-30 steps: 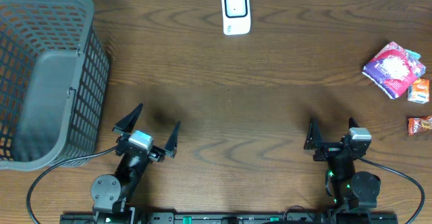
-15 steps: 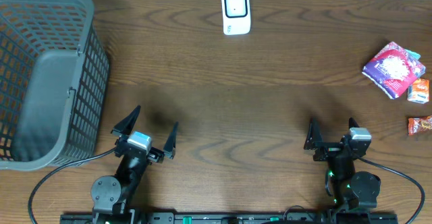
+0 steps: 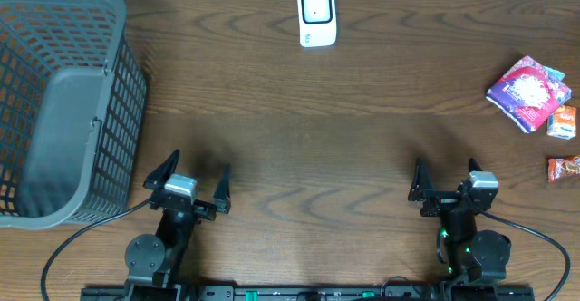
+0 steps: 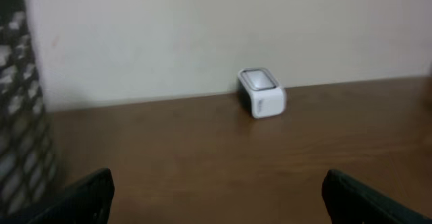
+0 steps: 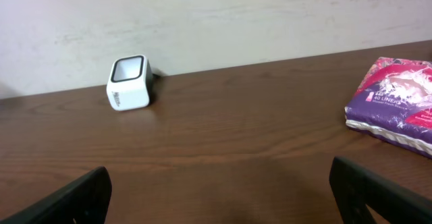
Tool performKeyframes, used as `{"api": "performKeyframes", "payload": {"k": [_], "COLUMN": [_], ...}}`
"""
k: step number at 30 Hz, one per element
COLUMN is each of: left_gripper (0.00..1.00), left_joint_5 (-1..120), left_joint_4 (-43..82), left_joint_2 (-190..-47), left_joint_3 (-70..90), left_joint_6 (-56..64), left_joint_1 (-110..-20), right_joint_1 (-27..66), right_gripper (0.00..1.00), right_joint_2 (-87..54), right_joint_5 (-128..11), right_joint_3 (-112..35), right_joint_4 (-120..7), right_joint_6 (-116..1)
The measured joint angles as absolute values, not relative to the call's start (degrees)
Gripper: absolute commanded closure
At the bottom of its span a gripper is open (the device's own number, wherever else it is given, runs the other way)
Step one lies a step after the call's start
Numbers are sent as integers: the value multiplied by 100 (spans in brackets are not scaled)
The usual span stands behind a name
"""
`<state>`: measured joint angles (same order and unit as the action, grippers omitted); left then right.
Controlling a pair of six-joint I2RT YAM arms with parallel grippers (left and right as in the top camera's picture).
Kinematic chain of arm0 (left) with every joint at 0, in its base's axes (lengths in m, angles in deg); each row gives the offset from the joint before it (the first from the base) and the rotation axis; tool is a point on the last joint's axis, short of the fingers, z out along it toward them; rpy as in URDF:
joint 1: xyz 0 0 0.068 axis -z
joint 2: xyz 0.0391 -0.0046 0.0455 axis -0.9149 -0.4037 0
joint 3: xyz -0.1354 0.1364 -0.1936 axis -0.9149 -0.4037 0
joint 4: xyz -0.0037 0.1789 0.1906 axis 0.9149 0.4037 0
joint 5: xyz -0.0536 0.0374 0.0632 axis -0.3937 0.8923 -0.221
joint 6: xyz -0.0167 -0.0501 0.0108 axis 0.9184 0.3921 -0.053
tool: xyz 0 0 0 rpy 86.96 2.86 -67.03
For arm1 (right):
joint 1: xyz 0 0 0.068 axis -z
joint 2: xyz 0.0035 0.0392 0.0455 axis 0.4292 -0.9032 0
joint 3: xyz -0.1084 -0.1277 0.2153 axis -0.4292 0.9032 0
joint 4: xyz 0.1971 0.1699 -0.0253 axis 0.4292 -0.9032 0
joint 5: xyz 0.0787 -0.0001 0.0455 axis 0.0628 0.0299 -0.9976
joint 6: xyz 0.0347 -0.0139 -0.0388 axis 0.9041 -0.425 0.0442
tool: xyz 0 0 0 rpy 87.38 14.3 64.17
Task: Scan the item barcode
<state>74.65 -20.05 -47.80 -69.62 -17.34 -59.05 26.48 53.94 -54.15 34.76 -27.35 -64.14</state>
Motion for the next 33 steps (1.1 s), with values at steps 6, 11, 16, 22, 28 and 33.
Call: {"api": "performKeyframes", "payload": {"k": [6, 11, 16, 22, 28, 33], "left_gripper": [2, 2, 2, 2, 2, 2], "left_joint_5": [8331, 8471, 8486, 8515, 8532, 8530], "left_joint_4": [-1356, -1317, -1313, -1310, -1308, -1306], "left_joint_2": [-4775, -4775, -4775, -4775, -4775, -4775], "left_joint_3": [-6944, -6929, -6924, -6924, -6920, -6920], "left_joint_6": [-1058, -936, -936, -1008, -1056, -1205], "left_joint_1": [-5905, -5905, -6004, -6124, -6133, -6133], "right_joint_1": [2648, 2648, 2648, 2648, 2648, 2648], "right_gripper": [1, 1, 1, 1, 1, 1], "right_joint_2": [5394, 5394, 5394, 5394, 5394, 5394], "right_joint_5": [-5415, -5415, -5415, -5415, -5415, -5415], "right_joint_3": [3476, 3476, 3476, 3476, 3476, 3476], "right_joint_4": [-2735, -2735, -2735, -2735, -2735, -2735], "right_joint_6": [-6414, -6414, -6414, -6414, -6414, -6414]}}
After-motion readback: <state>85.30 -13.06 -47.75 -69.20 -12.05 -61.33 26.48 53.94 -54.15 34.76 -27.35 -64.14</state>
